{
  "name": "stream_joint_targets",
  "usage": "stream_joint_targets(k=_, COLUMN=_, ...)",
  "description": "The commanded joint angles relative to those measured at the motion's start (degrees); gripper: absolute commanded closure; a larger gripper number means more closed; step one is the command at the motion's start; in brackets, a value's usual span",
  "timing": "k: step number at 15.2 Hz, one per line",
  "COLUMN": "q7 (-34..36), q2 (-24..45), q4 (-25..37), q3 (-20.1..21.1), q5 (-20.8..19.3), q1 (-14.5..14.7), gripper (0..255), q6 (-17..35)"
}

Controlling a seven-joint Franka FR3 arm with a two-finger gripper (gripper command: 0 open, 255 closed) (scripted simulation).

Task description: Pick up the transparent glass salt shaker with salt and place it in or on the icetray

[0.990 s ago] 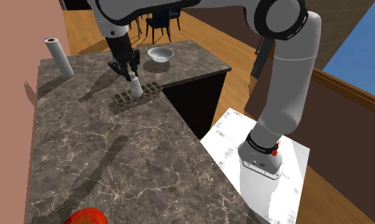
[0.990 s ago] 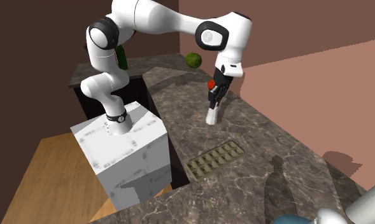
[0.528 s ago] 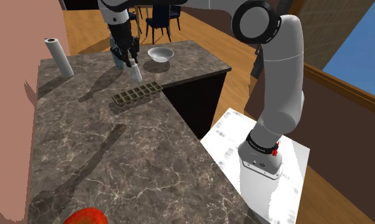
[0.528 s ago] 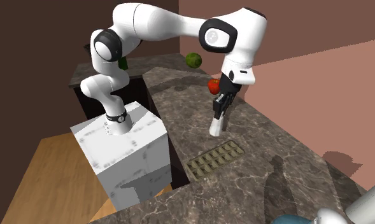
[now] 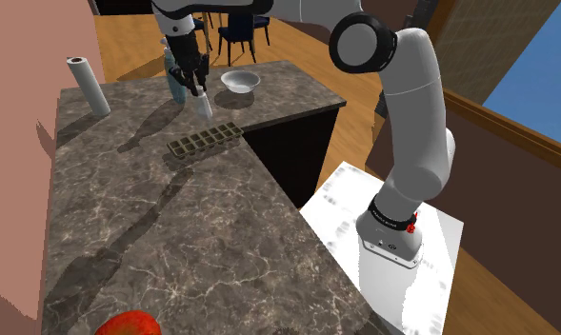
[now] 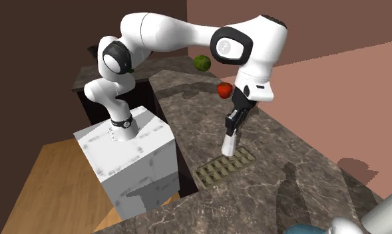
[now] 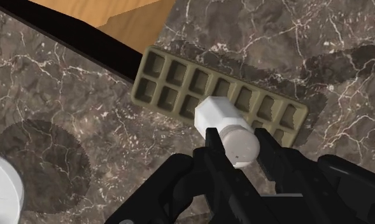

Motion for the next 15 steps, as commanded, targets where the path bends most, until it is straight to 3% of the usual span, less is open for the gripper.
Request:
stream_joint_targets(k=1, q7=0.12, q2=-0.39, q4=-2.2, q3=0.02, q5=0.09, q1=-0.45, gripper=255, q6=1.81)
stream_joint_targets(k=15, q7=1.47, q2=-0.62, q4=-13.56, q3=-0.11, q5=-0.1, q1=-2.03, gripper=255, q6=12.67)
